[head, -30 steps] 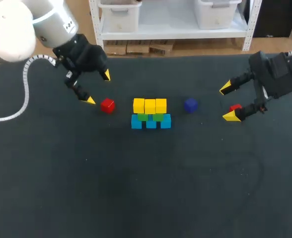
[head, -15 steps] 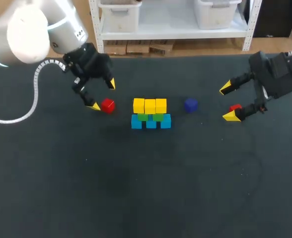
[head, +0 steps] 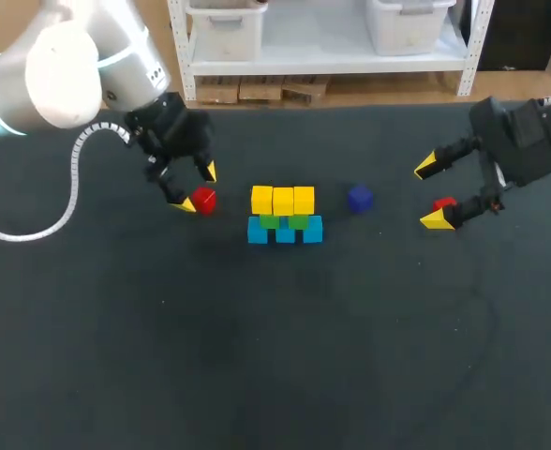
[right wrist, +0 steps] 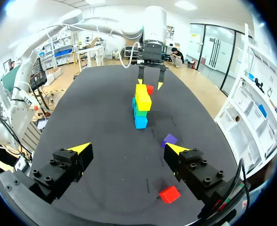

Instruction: Place the blue cubes, place green cubes on the blue cubes, place the yellow cubes on the green cubes, then place the red cubes on the yellow cubes, and place purple cube on the red cubes.

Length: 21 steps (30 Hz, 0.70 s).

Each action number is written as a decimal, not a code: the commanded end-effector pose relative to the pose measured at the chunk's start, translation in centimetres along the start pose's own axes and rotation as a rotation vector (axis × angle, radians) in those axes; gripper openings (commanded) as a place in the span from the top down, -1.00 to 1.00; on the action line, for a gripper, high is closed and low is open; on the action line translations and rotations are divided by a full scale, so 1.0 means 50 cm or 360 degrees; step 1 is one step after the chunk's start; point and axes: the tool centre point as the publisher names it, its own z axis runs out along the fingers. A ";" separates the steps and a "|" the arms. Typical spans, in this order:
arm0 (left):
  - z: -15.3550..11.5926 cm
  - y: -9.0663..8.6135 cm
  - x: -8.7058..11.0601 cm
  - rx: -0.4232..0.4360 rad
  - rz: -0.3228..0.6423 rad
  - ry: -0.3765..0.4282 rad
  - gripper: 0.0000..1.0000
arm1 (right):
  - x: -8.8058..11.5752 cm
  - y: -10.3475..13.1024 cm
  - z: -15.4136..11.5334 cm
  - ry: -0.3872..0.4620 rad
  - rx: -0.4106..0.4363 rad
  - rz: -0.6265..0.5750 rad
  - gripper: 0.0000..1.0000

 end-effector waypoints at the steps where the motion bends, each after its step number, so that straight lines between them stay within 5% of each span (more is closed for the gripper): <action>1: 0.003 0.007 0.001 0.0007 -0.0002 -0.0003 -0.05 | 0.001 -0.001 0.001 -0.0004 -0.0001 -0.0002 -1.00; 4: 0.005 0.007 0.001 0.0009 -0.0007 -0.0001 0.14 | 0.001 -0.001 0.001 -0.0004 -0.0001 -0.0002 -1.00; 9: 0.004 0.006 0.003 0.0007 -0.0014 0.0005 0.73 | 0.001 -0.001 0.001 -0.0004 -0.0001 -0.0002 -1.00; 11: 0.004 0.005 0.004 0.0006 -0.0024 0.0003 0.80 | 0.001 -0.001 0.001 -0.0004 -0.0001 -0.0002 -1.00; 12: 0.003 0.003 0.004 0.0005 -0.0029 0.0005 1.00 | 0.001 -0.001 0.001 -0.0004 -0.0001 -0.0002 -1.00; 21: -0.063 -0.007 -0.038 -0.0097 -0.0086 0.0005 1.00 | 0.001 -0.001 0.001 -0.0004 -0.0001 -0.0002 -1.00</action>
